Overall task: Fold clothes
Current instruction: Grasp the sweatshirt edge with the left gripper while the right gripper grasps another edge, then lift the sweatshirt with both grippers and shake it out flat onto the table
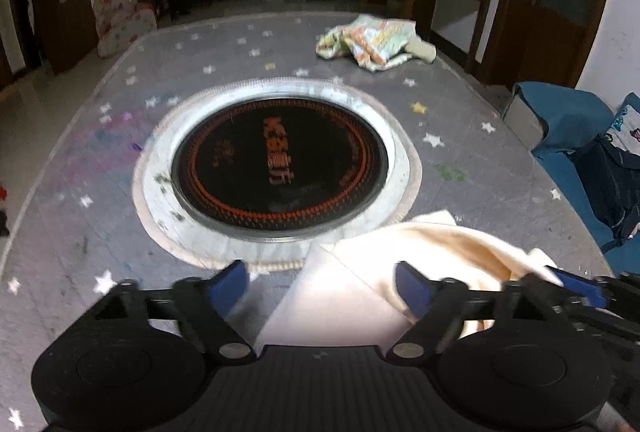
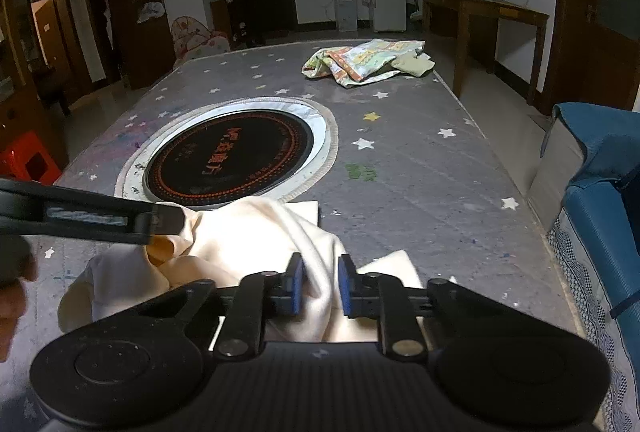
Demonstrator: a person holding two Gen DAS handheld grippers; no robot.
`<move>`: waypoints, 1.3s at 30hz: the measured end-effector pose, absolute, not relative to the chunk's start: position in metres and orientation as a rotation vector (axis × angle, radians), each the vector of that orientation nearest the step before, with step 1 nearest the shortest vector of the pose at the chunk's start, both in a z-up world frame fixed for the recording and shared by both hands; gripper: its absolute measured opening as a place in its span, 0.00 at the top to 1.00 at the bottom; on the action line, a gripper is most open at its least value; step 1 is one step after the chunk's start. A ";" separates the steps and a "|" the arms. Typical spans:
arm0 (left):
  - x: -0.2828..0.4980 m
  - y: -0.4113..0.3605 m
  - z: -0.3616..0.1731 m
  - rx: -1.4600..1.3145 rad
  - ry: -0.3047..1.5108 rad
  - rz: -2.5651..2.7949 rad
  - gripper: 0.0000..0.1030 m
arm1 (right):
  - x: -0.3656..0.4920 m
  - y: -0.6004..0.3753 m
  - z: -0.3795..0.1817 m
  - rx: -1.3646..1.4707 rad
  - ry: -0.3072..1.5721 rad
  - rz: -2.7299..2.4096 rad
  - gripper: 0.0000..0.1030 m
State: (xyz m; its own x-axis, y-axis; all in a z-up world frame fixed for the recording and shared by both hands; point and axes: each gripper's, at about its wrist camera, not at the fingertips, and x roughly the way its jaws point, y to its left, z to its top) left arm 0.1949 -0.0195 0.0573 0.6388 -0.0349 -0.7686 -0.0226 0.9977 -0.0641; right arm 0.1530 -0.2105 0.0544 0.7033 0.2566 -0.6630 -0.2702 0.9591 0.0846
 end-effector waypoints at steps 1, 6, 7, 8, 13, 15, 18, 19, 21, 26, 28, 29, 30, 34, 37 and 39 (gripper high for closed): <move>0.195 -0.018 0.055 -0.081 0.889 -0.017 0.46 | 0.150 -0.213 0.055 -0.021 0.728 0.291 0.91; 0.180 -0.011 0.054 -0.080 0.887 -0.043 0.79 | 0.135 -0.221 0.063 -0.035 0.687 0.285 0.97; 0.175 -0.009 0.055 -0.086 0.881 -0.046 0.83 | 0.131 -0.224 0.064 -0.035 0.681 0.283 0.97; 0.170 -0.006 0.058 -0.095 0.874 -0.051 0.85 | 0.127 -0.226 0.065 -0.031 0.676 0.281 0.97; 0.135 0.011 0.073 -0.143 0.828 -0.060 0.90 | 0.103 -0.240 0.081 -0.009 0.635 0.276 0.97; 0.118 0.018 0.078 -0.162 0.811 -0.071 0.90 | 0.090 -0.247 0.088 -0.007 0.615 0.279 0.97; 0.093 0.024 0.083 -0.190 0.794 -0.083 0.91 | 0.071 -0.254 0.095 -0.023 0.593 0.283 0.98; 0.085 0.026 0.085 -0.200 0.788 -0.087 0.91 | 0.066 -0.255 0.096 -0.030 0.591 0.282 0.98; 0.066 0.028 0.086 -0.213 0.773 -0.107 0.91 | 0.059 -0.253 0.098 -0.042 0.593 0.292 0.97; 0.025 0.032 0.080 -0.232 0.761 -0.128 0.91 | 0.059 -0.242 0.095 -0.040 0.591 0.345 0.84; 0.015 0.034 0.074 -0.242 0.762 -0.121 0.91 | 0.065 -0.226 0.093 -0.061 0.595 0.392 0.74; 0.011 0.035 0.071 -0.246 0.764 -0.114 0.91 | 0.068 -0.217 0.092 -0.088 0.593 0.412 0.68; 0.007 0.036 0.069 -0.252 0.765 -0.110 0.91 | 0.072 -0.208 0.091 -0.119 0.590 0.431 0.67; -0.003 0.043 0.065 -0.280 0.764 -0.112 0.91 | 0.089 -0.168 0.086 -0.247 0.571 0.507 0.67; -0.005 0.046 0.064 -0.286 0.764 -0.110 0.91 | 0.104 -0.141 0.078 -0.366 0.564 0.548 0.63; -0.005 0.048 0.063 -0.289 0.765 -0.108 0.91 | 0.114 -0.123 0.069 -0.453 0.588 0.563 0.61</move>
State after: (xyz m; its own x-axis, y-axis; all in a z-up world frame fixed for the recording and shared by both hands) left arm -0.0050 0.0481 0.0631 0.7181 -0.2009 -0.6663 -0.0079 0.9550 -0.2965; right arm 0.1140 -0.1233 0.0686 0.6920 0.3613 -0.6250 -0.6088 0.7573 -0.2363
